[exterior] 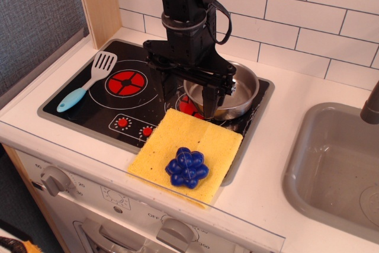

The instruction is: PLACE THE BRUSH AT THE LEFT SIDE OF THE PAN

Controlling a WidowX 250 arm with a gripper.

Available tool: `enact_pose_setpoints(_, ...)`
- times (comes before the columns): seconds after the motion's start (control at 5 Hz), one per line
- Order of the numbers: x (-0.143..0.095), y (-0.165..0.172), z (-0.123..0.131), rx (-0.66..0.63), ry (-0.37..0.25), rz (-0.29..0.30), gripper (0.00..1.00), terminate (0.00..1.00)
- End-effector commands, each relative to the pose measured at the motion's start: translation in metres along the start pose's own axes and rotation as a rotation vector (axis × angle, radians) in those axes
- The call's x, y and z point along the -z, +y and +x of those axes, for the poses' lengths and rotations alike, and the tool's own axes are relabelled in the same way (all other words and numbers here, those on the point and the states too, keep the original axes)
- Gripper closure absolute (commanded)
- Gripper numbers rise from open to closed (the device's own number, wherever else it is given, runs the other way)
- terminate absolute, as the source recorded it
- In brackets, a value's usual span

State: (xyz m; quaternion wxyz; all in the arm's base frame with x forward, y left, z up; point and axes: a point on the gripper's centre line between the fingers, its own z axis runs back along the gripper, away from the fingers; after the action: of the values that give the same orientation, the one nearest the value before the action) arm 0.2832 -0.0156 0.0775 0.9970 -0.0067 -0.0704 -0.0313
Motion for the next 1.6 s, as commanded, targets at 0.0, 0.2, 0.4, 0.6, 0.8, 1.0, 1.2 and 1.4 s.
enact_pose_setpoints(0.0,0.000,0.000,0.000,0.000,0.000,0.000,0.00,0.00)
enact_pose_setpoints(0.2,0.002,0.022,-0.004,-0.064,0.007,-0.001,0.00,0.00)
enact_pose_setpoints(0.4,0.002,0.061,-0.009,-0.158,-0.006,0.022,0.00,0.00)
enact_pose_setpoints(0.6,0.008,0.104,-0.020,-0.172,-0.023,0.088,0.00,0.00)
enact_pose_setpoints(0.8,0.024,0.135,-0.027,-0.161,-0.026,0.123,0.00,0.00)
enact_pose_setpoints(1.0,0.037,0.155,-0.033,-0.189,-0.016,0.115,0.00,0.00)
enact_pose_setpoints(1.2,0.038,0.169,-0.039,-0.245,-0.008,0.124,0.00,0.00)
enact_pose_setpoints(1.4,0.034,0.177,-0.044,-0.278,-0.009,0.125,0.00,0.00)
